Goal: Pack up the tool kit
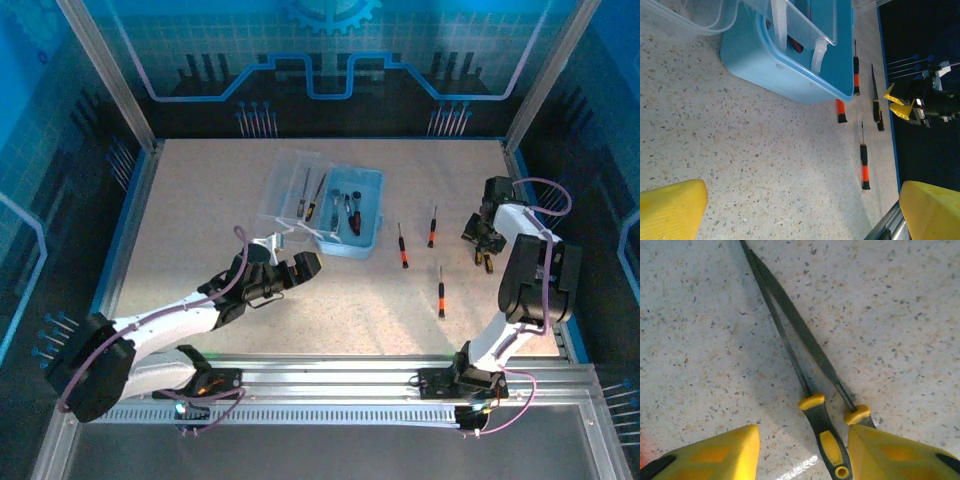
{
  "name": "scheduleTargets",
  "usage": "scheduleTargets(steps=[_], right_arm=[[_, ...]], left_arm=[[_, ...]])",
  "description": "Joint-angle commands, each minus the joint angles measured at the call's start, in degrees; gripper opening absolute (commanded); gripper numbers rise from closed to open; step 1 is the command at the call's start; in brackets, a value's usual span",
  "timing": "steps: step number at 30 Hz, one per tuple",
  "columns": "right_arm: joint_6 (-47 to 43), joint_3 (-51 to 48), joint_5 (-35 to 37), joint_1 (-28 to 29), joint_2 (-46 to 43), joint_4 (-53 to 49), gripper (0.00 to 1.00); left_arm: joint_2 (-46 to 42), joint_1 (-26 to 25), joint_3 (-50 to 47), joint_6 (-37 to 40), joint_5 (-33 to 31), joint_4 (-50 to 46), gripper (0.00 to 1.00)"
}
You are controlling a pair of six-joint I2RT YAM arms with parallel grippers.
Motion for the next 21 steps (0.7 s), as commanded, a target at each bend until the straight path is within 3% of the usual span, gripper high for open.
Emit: scheduleTargets(steps=[1, 21], right_arm=[[-0.46, 1.98, -1.6, -0.87, 2.49, -3.35, 0.5], [-1.95, 3.86, -5.66, 1.67, 6.61, -3.94, 0.46]], left_arm=[[-2.67, 0.08, -0.25, 0.95, -0.49, -1.93, 0.99], [-8.27, 0.98, -1.73, 2.56, -4.43, -7.44, 0.99]])
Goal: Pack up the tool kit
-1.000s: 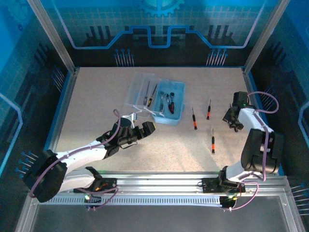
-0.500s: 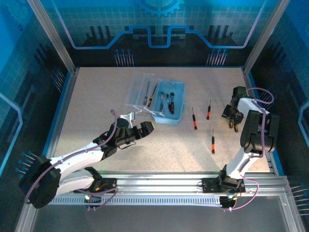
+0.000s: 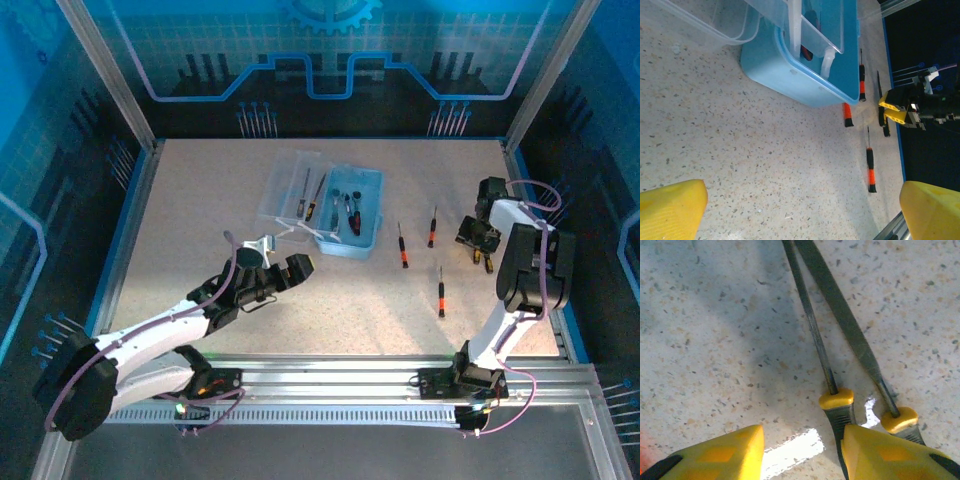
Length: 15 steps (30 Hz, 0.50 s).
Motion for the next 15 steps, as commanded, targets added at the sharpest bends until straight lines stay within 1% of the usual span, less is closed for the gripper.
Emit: scheduleTargets(steps=[1, 4, 9, 10, 12, 15], right_arm=[[-0.75, 1.09, -2.55, 0.75, 1.56, -1.47, 0.45], [-0.88, 1.11, -5.6, 1.09, 1.52, -1.35, 0.44], [-1.29, 1.63, -7.13, 3.38, 1.73, -2.06, 0.43], [-1.3, 1.64, -6.47, 3.78, 1.73, -2.0, 0.42], [-1.27, 1.34, -2.14, 4.87, 0.98, -1.97, 0.41], [-1.45, 1.03, -1.85, 5.6, -1.26, -1.97, 0.4]], left_arm=[[-1.73, 0.66, -0.37, 1.89, -1.36, -1.8, 0.99], [-2.45, 0.85, -0.23, 2.24, -1.47, -2.55, 0.99], [-2.9, 1.06, -0.27, 2.1, -1.76, -2.65, 0.99], [-3.01, 1.04, -0.26, 2.15, -1.65, -2.65, 0.99], [-3.12, 1.11, -0.31, 2.2, -1.79, -2.95, 0.99], [-3.5, 1.14, -0.25, 2.13, -1.72, -3.58, 0.99]])
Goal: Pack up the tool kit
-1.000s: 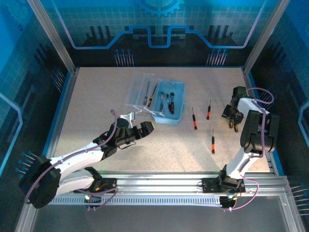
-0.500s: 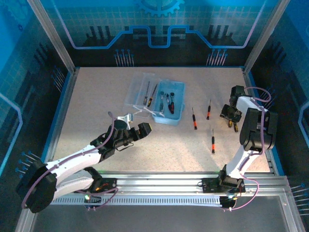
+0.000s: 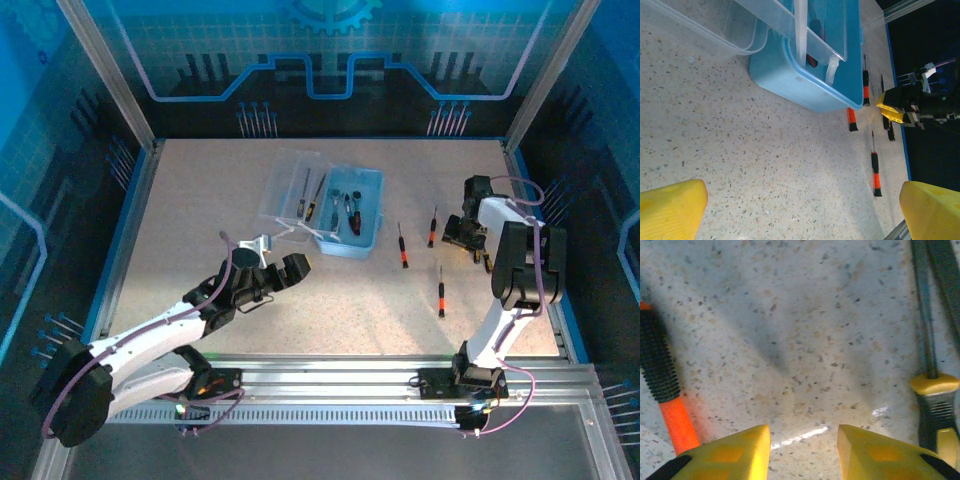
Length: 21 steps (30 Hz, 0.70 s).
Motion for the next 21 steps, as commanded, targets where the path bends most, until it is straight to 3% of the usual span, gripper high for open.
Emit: scheduleTargets(steps=[1, 6, 11, 21], right_arm=[[-0.88, 0.56, 2.12, 1.01, -3.14, -1.79, 0.4], [-1.55, 0.82, 7.8, -0.04, -6.08, -2.07, 0.43], [-2.24, 2.37, 5.35, -3.59, -1.26, -2.9, 0.49], [-2.64, 4.47, 4.14, -4.64, 3.67, -2.65, 0.5]], left_arm=[[-1.46, 0.55, -0.31, 0.98, -0.64, -1.37, 0.99], [-1.15, 0.52, 0.03, 1.26, -0.63, -1.46, 0.99], [-0.2, 0.55, 0.18, 0.82, -0.17, -1.01, 0.99], [-1.13, 0.53, 0.66, 1.14, -0.13, -2.77, 0.99]])
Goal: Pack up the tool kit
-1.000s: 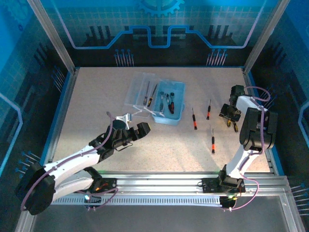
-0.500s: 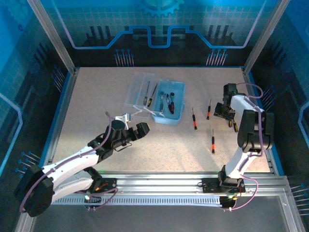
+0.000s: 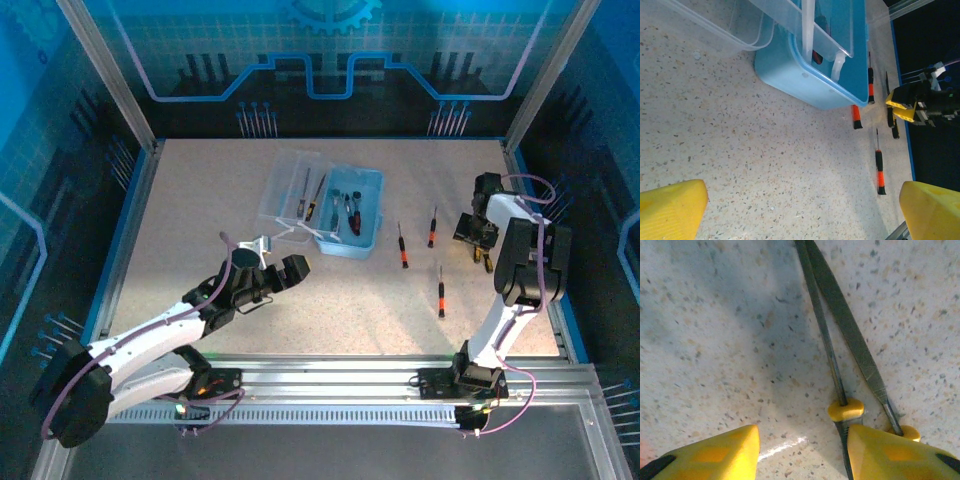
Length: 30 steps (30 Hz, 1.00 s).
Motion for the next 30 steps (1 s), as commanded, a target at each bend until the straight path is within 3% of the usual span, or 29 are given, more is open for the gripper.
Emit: scheduleTargets(steps=[1, 8, 14, 17, 30], right_arm=[[-0.65, 0.98, -1.98, -0.83, 1.98, -1.08, 0.5], [-0.37, -0.09, -9.96, 1.08, 1.91, -0.21, 0.48], [-0.72, 0.13, -7.63, 0.99, -2.7, -0.71, 0.48], [-0.74, 0.24, -3.16, 0.04, -4.43, -0.82, 0.48], [-1.64, 2.05, -4.92, -4.1, 2.78, -0.38, 0.52]], left_arm=[[-1.12, 0.55, 0.57, 0.99, -0.47, -1.42, 0.99], [-1.36, 0.54, 0.65, 1.12, -1.0, -1.68, 0.99], [-0.15, 0.64, 2.13, 1.87, -0.35, -2.21, 0.99], [0.53, 0.61, 2.56, 1.88, -0.1, -2.04, 0.99], [-0.09, 0.58, 2.84, 2.16, -0.13, -3.73, 0.99]])
